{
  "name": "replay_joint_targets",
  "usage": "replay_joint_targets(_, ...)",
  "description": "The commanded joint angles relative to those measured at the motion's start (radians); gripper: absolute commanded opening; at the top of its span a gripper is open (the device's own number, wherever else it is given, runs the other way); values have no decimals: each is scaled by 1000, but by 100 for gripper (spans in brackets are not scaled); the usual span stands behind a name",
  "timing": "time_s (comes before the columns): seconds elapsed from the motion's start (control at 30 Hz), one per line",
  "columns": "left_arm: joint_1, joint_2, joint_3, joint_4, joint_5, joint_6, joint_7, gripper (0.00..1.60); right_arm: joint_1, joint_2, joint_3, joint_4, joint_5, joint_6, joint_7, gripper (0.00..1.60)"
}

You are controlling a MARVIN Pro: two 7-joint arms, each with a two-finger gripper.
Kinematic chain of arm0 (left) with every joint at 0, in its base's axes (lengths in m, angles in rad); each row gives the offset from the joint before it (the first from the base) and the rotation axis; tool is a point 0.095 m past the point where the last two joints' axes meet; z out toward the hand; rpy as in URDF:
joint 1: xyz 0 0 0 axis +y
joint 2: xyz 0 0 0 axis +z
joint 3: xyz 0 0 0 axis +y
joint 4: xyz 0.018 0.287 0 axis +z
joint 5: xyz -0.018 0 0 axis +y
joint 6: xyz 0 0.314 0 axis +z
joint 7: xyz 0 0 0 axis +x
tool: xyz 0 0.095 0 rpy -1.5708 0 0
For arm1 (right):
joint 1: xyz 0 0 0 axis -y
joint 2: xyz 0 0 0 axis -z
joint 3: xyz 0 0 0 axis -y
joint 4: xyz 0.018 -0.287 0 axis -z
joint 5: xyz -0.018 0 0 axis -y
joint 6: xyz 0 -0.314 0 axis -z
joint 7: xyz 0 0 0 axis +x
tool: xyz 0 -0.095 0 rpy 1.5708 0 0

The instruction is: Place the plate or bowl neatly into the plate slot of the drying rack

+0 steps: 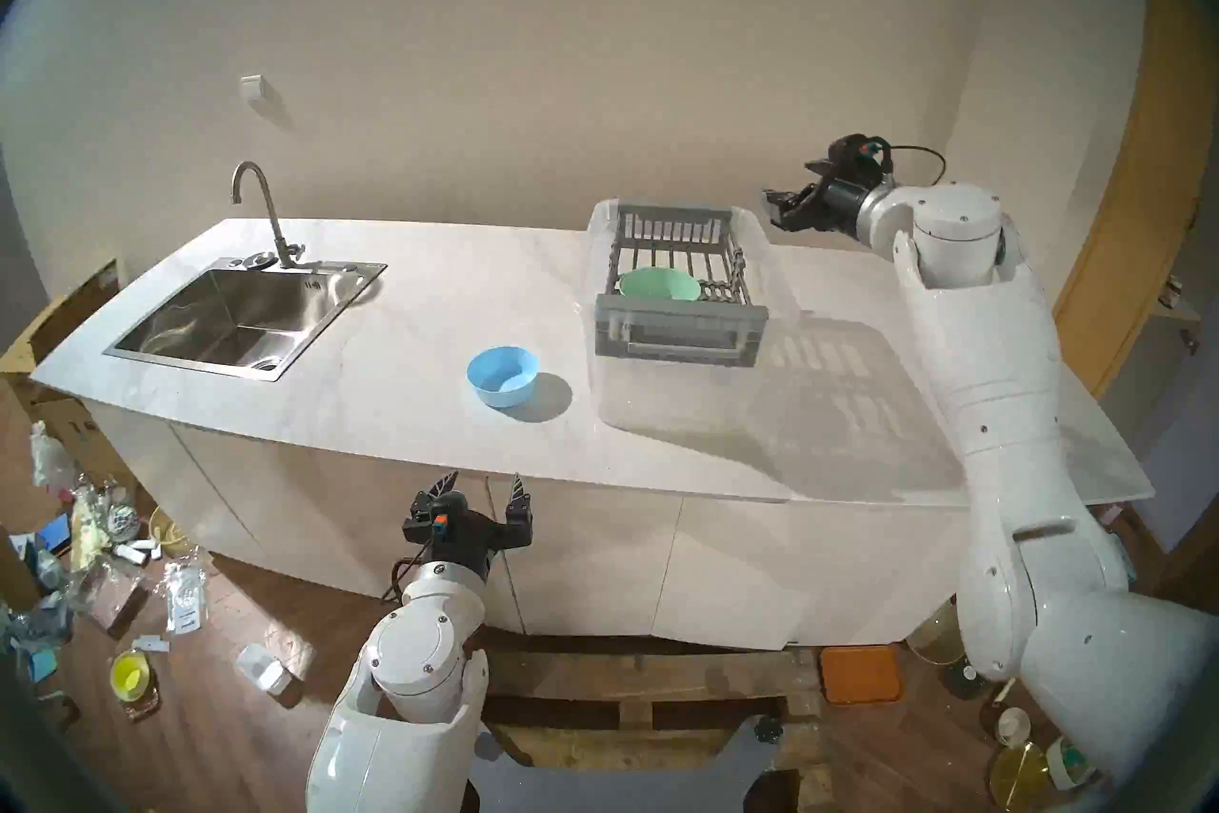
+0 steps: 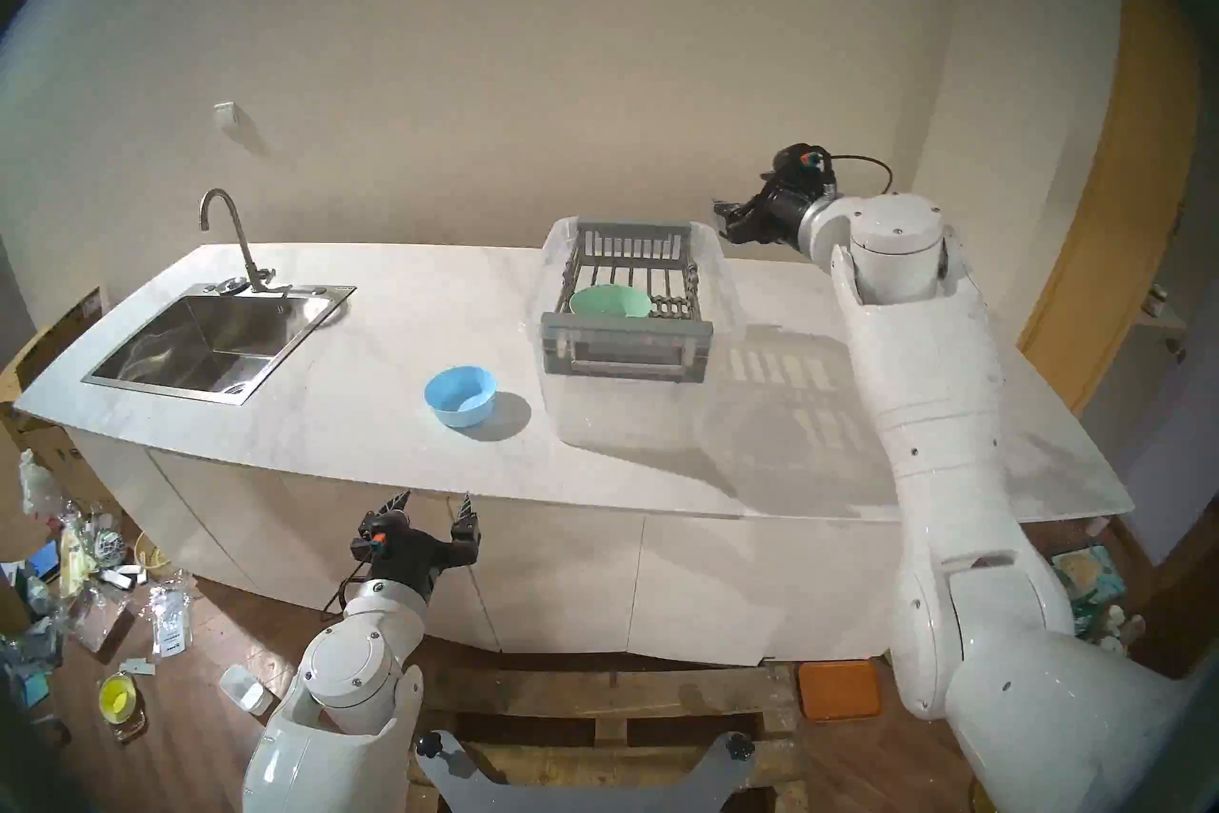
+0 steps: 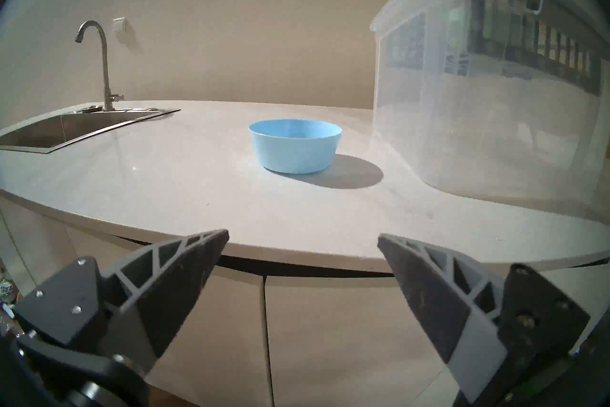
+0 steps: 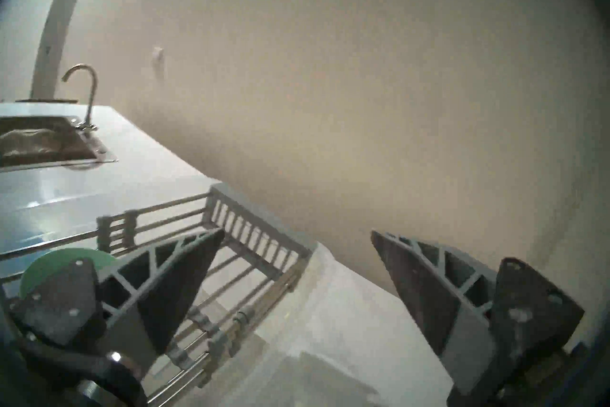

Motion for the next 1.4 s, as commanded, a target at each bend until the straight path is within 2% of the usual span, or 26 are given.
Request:
replay_joint_targets(0.0,-7,-1,2,-25,-2,-7,-3,160,-120,-37,92,-61,39,21,-70,160)
replay_joint_targets(0.07,-7,-1,2,-25,-2,-7,-3,160,-128,-44,100,-66,41,24,-87,160)
replay_joint_targets(0.13,-6,0,2,-26,-2,-7,-3,160,-176,-77,144,-103,49,16,-160,160)
replay_joint_targets(0.2,-6,0,2,-26,-2,-7,-3,160,-188,-83,154,-110,51,9,-174,160)
replay_joint_targets(0.27,-5,0,2,-27,-2,-6,-4,160,-242,-96,171,-133,43,-30,-221,160)
replay_joint_targets(0.43,-4,0,2,-29,-3,-6,-4,160,-279,-113,192,-121,42,-66,-237,160)
replay_joint_targets(0.73,-5,0,3,-28,-3,-6,-4,160,-293,-102,193,-106,46,-73,-236,160)
replay_joint_targets(1.37,-5,0,2,-29,-3,-6,-4,160,-260,-83,197,-22,37,-124,-238,160)
